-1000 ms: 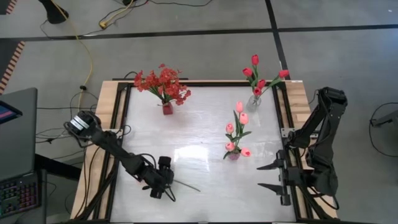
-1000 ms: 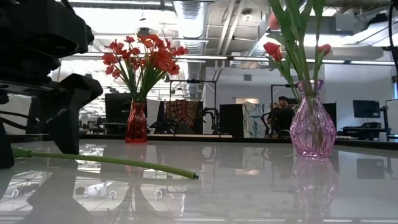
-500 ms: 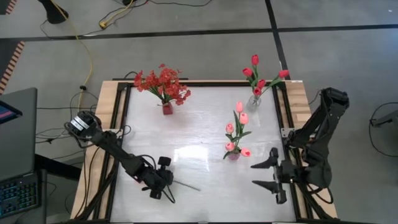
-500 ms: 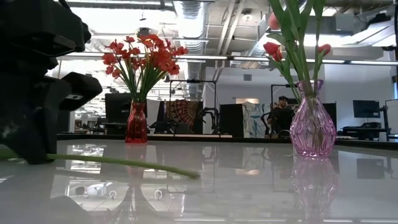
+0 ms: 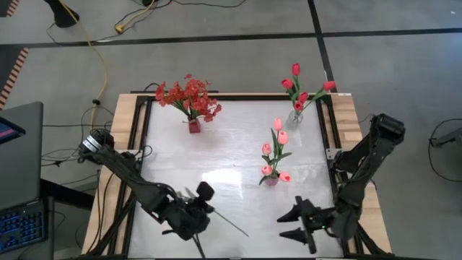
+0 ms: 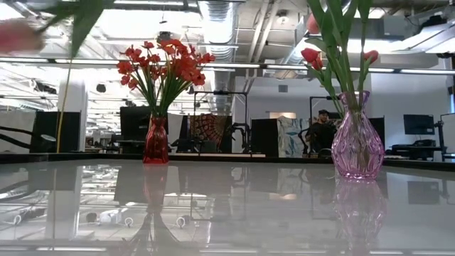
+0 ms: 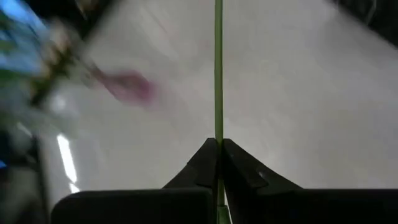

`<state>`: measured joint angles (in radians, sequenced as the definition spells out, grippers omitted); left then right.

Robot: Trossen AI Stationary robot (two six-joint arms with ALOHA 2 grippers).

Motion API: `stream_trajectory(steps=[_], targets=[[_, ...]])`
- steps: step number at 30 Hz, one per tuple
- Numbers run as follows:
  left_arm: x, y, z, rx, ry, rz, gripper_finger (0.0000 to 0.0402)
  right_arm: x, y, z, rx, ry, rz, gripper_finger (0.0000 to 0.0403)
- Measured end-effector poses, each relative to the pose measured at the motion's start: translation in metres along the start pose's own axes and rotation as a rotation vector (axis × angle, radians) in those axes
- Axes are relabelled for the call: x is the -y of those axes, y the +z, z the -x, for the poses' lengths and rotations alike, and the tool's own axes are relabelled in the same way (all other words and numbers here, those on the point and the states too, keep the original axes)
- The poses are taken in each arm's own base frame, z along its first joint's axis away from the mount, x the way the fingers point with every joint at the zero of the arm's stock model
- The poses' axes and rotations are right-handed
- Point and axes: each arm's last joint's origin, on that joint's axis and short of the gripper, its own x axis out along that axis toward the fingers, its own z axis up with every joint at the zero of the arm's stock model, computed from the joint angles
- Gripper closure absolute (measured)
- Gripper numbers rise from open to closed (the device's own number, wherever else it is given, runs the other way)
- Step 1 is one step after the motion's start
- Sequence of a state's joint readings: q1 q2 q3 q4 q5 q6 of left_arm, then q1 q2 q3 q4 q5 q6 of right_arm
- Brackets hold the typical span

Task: Sort flowers into vase by color
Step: Put the pink tulip into the purple flower vase

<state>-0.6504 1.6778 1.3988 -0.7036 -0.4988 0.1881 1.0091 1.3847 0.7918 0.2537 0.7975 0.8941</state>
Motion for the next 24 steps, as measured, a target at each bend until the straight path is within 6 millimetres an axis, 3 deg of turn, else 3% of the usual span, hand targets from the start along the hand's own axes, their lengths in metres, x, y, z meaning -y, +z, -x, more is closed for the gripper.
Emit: stream_trajectory(steps=[3, 5, 11, 19, 24], targets=[[-0.01, 0.021, 0.006, 0.061, 0.056, -0.105, 0.0401, 0.005, -0.008, -0.017, 0.008, -0.02, -0.071, 0.0133], [-0.01, 0.031, -0.001, 0.052, 0.08, -0.189, 0.0401, 0.009, -0.01, -0.028, 0.033, -0.027, -0.136, 0.0133], [0.01, 0.052, -0.046, -0.068, 0.144, -0.48, 0.0401, 0.023, -0.015, -0.058, 0.0, -0.016, -0.31, 0.0133], [0.025, 0.072, -0.081, -0.137, 0.207, -0.654, 0.0401, 0.039, -0.022, -0.08, -0.027, -0.03, -0.258, 0.0133], [0.028, 0.075, -0.088, -0.136, 0.208, -0.717, 0.0401, 0.044, -0.023, -0.085, -0.026, -0.051, -0.201, 0.0133]])
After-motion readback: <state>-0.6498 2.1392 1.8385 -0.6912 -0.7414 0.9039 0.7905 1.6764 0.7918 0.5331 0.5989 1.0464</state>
